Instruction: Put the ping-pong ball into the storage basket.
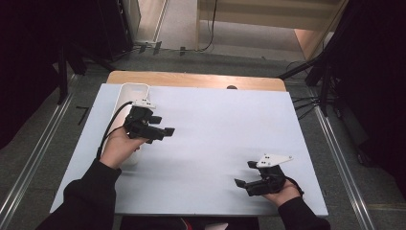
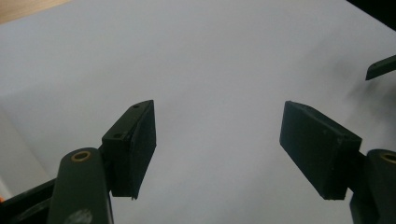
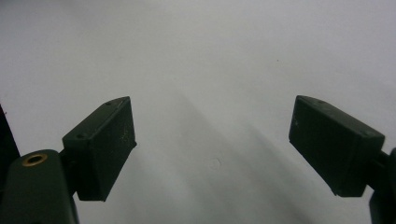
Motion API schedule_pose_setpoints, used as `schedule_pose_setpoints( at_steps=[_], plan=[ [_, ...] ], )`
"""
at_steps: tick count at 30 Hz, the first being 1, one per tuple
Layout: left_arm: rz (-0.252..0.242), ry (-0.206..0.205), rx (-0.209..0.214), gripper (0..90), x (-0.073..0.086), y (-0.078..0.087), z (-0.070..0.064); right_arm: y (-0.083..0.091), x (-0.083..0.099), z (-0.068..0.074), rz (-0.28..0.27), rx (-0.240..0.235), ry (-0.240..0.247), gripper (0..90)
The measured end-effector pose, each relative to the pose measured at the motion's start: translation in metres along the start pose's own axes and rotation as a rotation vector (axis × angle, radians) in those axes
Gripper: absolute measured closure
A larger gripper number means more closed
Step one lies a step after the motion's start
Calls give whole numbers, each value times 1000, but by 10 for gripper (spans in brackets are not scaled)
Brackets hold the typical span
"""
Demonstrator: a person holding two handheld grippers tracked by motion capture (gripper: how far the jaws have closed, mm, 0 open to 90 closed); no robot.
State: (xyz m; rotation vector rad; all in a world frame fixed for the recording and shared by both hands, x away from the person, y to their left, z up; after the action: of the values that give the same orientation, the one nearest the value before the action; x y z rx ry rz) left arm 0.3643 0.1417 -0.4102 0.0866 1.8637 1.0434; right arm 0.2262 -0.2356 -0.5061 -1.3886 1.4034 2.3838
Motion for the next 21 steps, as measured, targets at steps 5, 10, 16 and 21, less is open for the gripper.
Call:
schedule_pose_setpoints(
  at_steps=[5, 10, 16, 21],
  plan=[
    [12, -18, -4, 279, 3, -3, -3, 0, 0, 0, 1, -1, 1, 134],
    [7, -17, 2, 279, 6, -5, -6, 0, 0, 0, 2, 1, 0, 133],
    [13, -23, 8, 279, 9, -6, -9, 0, 0, 0, 2, -1, 1, 133],
    [9, -26, 15, 279, 11, -6, -12, 0, 0, 0, 3, -1, 0, 133]
  ],
)
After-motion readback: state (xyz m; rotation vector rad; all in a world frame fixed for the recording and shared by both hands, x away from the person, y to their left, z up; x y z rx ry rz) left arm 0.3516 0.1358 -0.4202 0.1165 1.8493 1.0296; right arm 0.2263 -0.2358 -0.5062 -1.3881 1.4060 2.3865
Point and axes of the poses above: each handheld gripper's, and its own axes: y roughly backward along the jaws, x roughly out of its underside, z roughly to its left, the point moved 1 cm from there along -y, roughly forward along the jaws, and after that the axes turned 1 degree about -y, right-handed, at the moved point
